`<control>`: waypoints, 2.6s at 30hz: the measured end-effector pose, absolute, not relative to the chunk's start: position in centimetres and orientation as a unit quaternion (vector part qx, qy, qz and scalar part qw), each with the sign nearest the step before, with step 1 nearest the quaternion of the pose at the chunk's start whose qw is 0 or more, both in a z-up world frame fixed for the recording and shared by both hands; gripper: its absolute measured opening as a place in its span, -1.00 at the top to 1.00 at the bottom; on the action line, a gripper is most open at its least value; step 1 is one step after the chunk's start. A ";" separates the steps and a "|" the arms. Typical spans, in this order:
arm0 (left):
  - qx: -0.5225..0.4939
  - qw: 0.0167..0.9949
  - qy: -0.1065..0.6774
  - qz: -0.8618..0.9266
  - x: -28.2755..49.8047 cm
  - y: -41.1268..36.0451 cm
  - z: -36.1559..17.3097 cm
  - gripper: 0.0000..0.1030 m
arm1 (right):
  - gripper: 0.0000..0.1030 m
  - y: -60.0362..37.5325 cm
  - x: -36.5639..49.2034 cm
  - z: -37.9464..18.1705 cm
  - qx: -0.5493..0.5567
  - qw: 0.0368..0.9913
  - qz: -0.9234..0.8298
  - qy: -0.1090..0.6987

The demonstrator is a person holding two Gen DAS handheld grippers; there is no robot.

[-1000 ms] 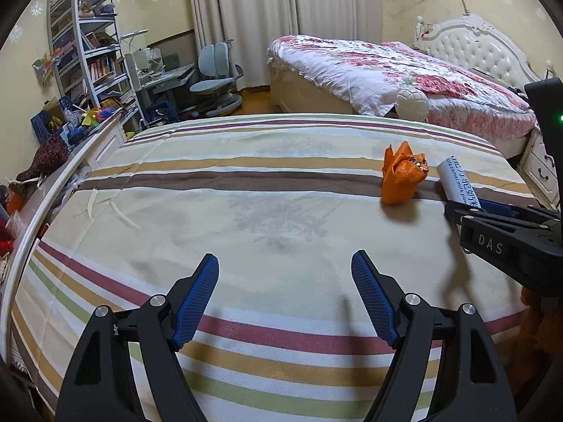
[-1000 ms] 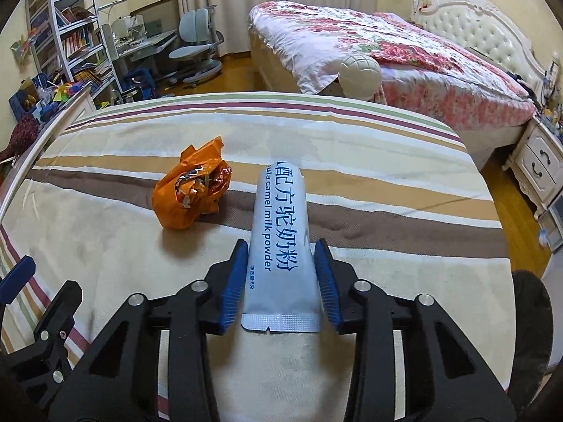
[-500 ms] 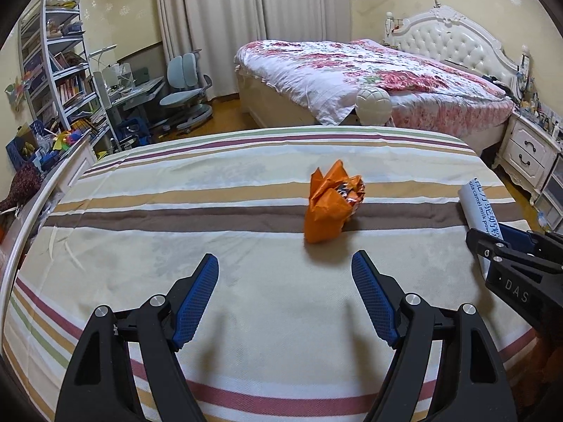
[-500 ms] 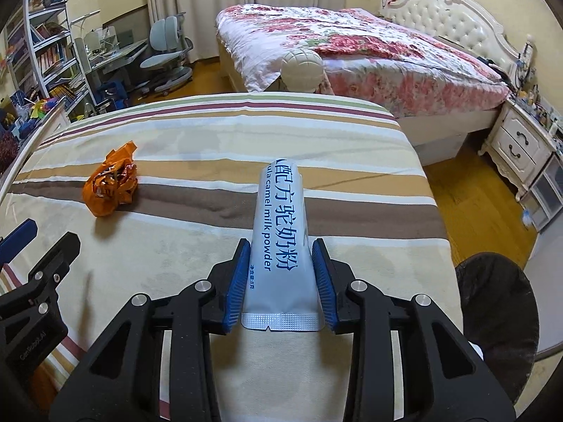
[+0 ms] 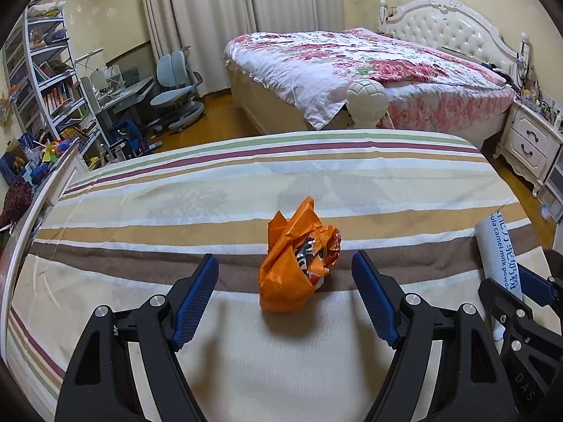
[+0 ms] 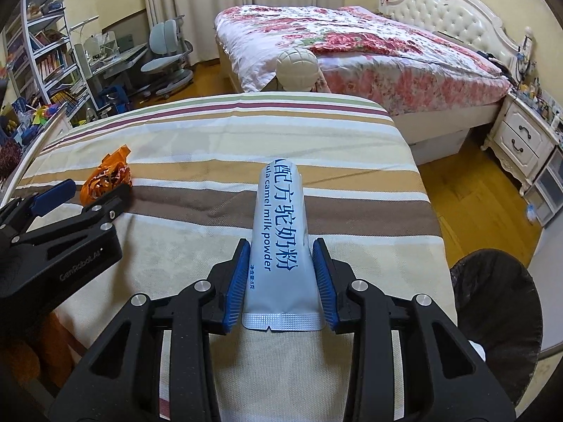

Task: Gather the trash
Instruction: 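Grasp the small orange snack bag with the left tool while the right tool holds the packet, then carry the orange bag and milk packet over the bin and open both tools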

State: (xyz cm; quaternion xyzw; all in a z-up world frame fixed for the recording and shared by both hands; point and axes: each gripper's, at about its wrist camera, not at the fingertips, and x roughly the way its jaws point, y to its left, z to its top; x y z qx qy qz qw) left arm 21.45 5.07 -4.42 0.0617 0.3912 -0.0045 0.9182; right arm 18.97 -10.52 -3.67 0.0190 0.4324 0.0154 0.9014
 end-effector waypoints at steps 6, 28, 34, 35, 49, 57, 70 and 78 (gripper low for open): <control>0.067 0.914 0.399 -0.011 22.0 4.8 -4.7 -0.22 | 0.29 -10.5 19.0 -3.7 0.021 0.901 0.018 0.432; 0.058 0.920 0.387 -0.030 17.7 4.5 -3.8 0.22 | 0.43 -10.2 17.0 -3.2 0.018 0.906 0.021 0.422; 0.053 0.924 0.378 -0.035 15.2 4.3 -3.3 0.22 | 0.43 -10.4 14.8 -2.6 0.015 0.909 0.021 0.415; 0.051 0.924 0.376 -0.036 14.8 4.3 -3.3 0.22 | 0.43 -10.5 14.5 -2.6 0.015 0.910 0.021 0.414; 0.032 0.932 0.359 -0.046 9.9 4.1 -2.7 0.22 | 0.43 -11.6 8.9 -1.1 0.015 0.919 0.016 0.394; 0.032 0.936 0.344 -0.067 7.5 2.4 -2.3 0.22 | 0.43 -13.5 6.0 0.1 0.014 0.927 0.002 0.376; 0.056 0.938 0.311 -0.142 6.0 -4.8 -0.9 0.22 | 0.43 -21.3 3.1 0.4 0.034 0.929 -0.083 0.360; 0.072 0.936 0.293 -0.180 6.2 -9.7 -0.4 0.22 | 0.43 -25.7 2.8 0.0 0.052 0.924 -0.136 0.354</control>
